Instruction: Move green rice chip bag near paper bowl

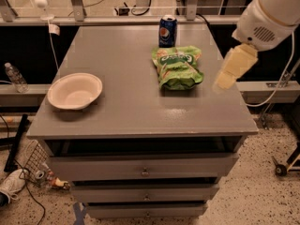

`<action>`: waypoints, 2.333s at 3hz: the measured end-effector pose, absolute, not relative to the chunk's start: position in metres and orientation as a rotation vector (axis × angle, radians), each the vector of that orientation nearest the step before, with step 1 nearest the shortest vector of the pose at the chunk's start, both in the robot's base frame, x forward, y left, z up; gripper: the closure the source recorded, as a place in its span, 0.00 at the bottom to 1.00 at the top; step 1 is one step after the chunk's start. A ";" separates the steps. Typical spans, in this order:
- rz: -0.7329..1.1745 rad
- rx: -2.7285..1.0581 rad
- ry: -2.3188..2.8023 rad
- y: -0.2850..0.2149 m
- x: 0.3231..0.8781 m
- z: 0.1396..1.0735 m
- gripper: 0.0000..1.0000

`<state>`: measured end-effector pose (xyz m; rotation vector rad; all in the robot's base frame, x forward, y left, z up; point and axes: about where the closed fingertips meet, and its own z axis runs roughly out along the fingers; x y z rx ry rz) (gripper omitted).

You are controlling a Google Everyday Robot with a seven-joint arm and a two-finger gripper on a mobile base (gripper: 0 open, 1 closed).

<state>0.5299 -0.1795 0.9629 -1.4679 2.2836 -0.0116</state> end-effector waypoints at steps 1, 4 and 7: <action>0.036 -1.276 2.321 -0.157 0.575 0.951 0.00; 0.234 -0.874 2.544 -0.122 0.647 0.887 0.18; 0.265 -1.058 2.582 -0.080 0.639 0.879 0.88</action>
Offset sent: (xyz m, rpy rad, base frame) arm 0.1212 0.0519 -0.0508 0.2909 0.0199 -0.4575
